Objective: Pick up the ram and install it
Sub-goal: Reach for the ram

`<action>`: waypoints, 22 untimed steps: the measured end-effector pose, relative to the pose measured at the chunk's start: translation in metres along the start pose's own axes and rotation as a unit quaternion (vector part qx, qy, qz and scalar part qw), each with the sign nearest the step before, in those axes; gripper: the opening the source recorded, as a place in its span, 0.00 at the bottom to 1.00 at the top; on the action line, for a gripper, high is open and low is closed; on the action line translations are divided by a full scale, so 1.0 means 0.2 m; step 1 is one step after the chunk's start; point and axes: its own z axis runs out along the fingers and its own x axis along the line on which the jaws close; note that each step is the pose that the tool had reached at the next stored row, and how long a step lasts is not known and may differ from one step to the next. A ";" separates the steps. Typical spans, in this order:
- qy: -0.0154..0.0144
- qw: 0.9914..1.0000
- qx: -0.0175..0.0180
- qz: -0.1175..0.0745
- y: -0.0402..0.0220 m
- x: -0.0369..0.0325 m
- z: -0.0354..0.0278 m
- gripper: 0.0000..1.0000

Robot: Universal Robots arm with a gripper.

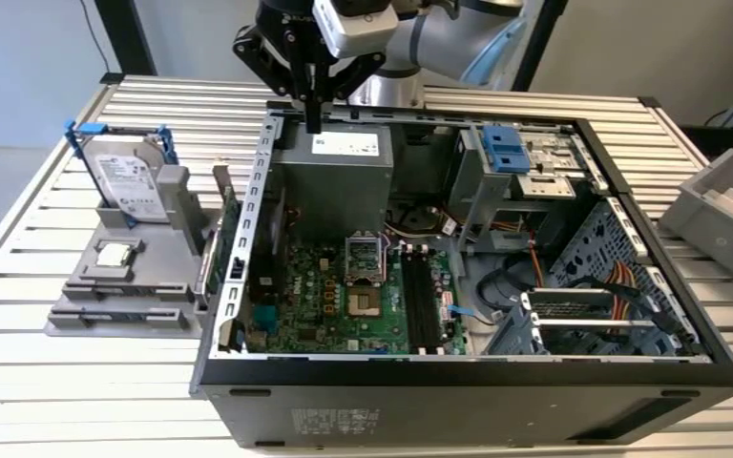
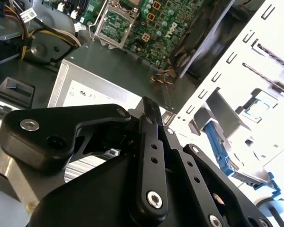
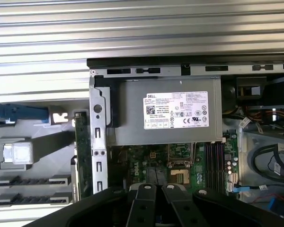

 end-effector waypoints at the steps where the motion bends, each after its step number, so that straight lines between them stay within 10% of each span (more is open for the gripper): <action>1: 0.000 1.000 0.000 0.000 0.000 0.002 0.000 0.00; 22: 0.000 1.000 0.000 0.000 -0.006 0.083 -0.002 0.00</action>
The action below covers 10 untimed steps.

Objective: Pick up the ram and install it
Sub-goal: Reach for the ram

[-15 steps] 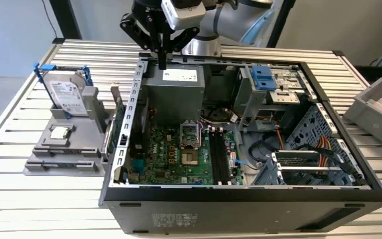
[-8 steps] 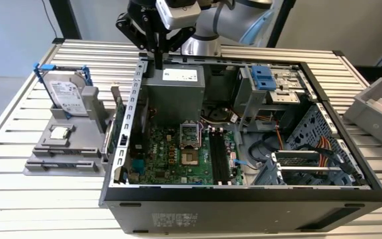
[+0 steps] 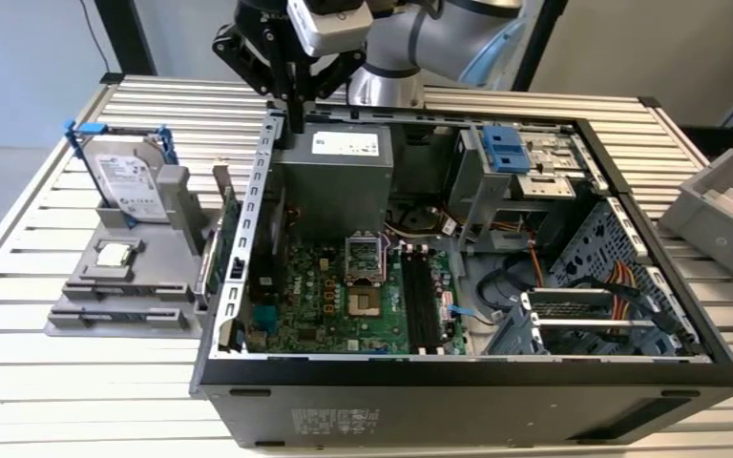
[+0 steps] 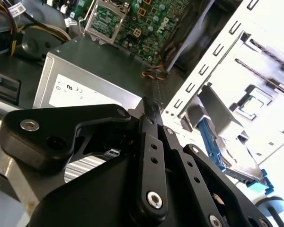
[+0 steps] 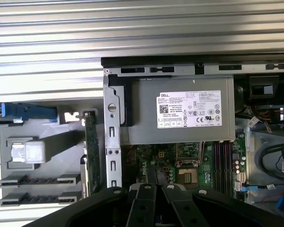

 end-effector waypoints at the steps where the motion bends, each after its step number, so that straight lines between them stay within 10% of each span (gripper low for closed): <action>1: 0.000 1.000 0.000 0.000 -0.001 0.006 0.000 0.00; 10: 0.000 1.000 0.000 0.000 -0.005 0.065 -0.002 0.00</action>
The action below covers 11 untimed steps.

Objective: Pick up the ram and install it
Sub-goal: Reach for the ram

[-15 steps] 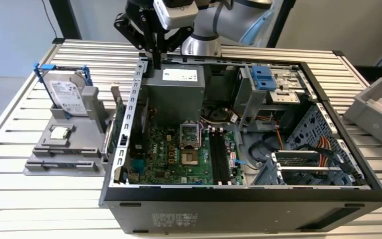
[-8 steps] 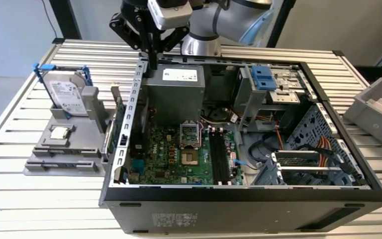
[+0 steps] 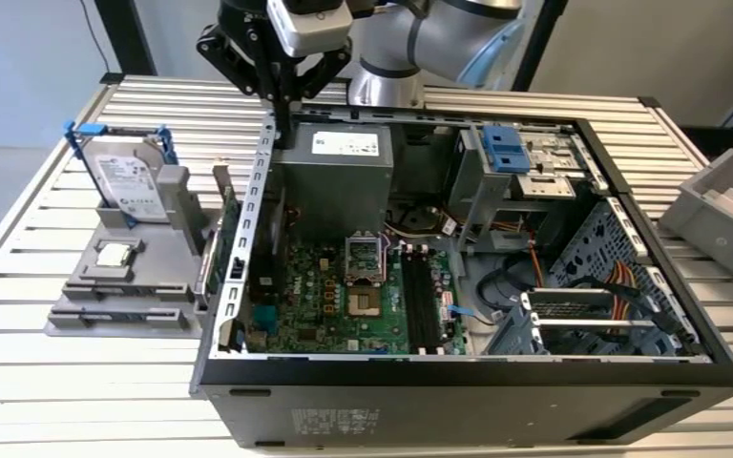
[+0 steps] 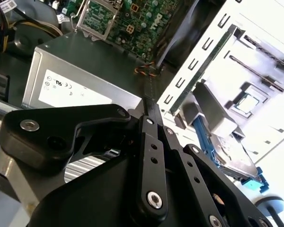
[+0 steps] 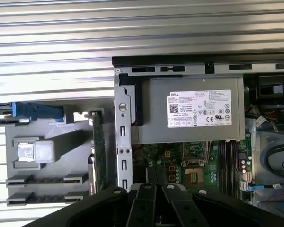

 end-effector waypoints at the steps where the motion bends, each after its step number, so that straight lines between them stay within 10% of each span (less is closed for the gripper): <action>1: 0.000 1.000 0.000 0.000 -0.001 0.007 0.000 0.00; 11: 0.000 1.000 0.000 0.000 -0.005 0.071 -0.001 0.00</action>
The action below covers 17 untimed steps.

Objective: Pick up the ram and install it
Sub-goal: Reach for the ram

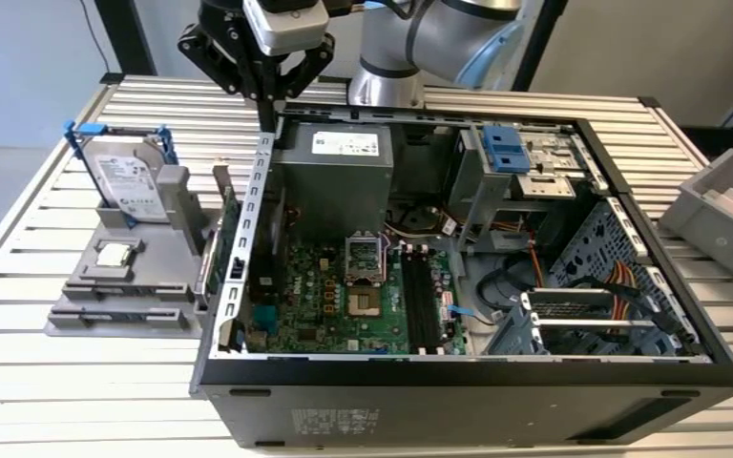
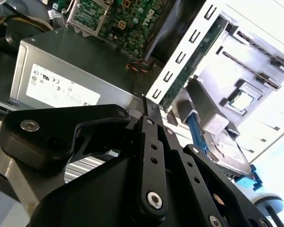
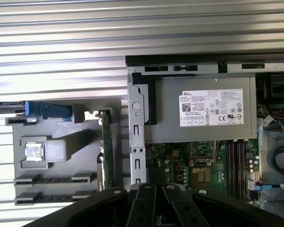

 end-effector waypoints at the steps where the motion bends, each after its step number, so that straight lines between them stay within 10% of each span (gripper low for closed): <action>1: 0.000 1.000 0.000 0.000 -0.001 0.005 0.000 0.00; 17: 0.000 1.000 0.000 0.000 -0.007 0.094 -0.002 0.00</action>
